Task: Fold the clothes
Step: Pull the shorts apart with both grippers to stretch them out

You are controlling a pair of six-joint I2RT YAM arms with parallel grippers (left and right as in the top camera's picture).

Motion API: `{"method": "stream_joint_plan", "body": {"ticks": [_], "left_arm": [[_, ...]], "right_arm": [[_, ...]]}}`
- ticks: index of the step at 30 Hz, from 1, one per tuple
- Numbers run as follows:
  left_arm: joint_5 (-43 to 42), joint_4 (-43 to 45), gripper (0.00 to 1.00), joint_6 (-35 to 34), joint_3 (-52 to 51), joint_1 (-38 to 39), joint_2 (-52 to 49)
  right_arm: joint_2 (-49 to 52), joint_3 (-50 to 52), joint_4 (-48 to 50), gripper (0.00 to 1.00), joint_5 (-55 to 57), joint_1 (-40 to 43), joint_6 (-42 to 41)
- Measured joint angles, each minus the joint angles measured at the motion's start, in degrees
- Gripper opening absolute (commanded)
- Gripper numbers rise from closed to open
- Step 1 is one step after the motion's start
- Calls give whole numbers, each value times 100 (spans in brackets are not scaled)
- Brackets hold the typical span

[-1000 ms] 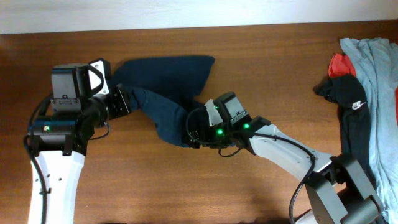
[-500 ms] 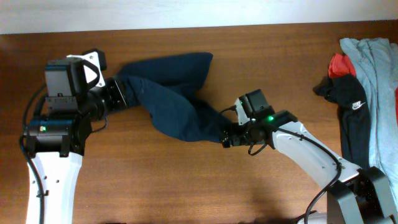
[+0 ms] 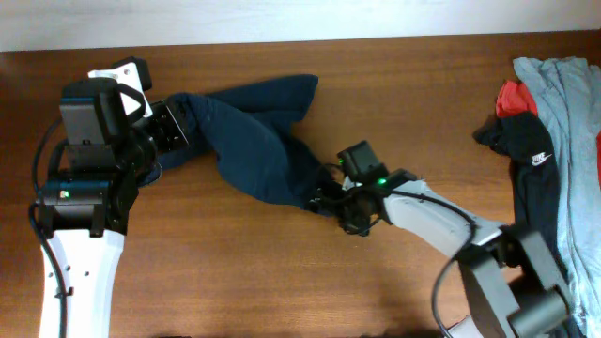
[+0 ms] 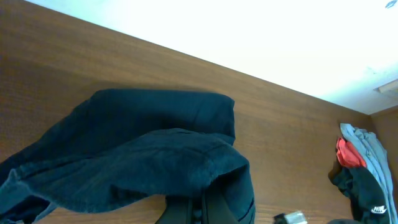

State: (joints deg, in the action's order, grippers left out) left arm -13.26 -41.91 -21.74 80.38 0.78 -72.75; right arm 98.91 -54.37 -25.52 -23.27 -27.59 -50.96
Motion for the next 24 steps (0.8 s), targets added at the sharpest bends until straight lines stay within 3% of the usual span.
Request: {"method": "stream_joint_plan", "body": {"ticks": [3,5,11,20,24], "left_arm": [[-2,0,1,0,0,0,0],[0,-7,0,0,0,0,0],[2,-11,0,2,0,0,0],[205,-562,1,291,2,0,0],[531,-1123,8,404,15,0,0]], "right_arm": [[243,-7,284,61,125,-122,-385],[278,-2,496,46,361,-114,-396],[256,2,769,15,758,61,90],[-1580,7,-315,6,1563,476,1526],[-2253,7,-994,6,1904,568,1915]]}}
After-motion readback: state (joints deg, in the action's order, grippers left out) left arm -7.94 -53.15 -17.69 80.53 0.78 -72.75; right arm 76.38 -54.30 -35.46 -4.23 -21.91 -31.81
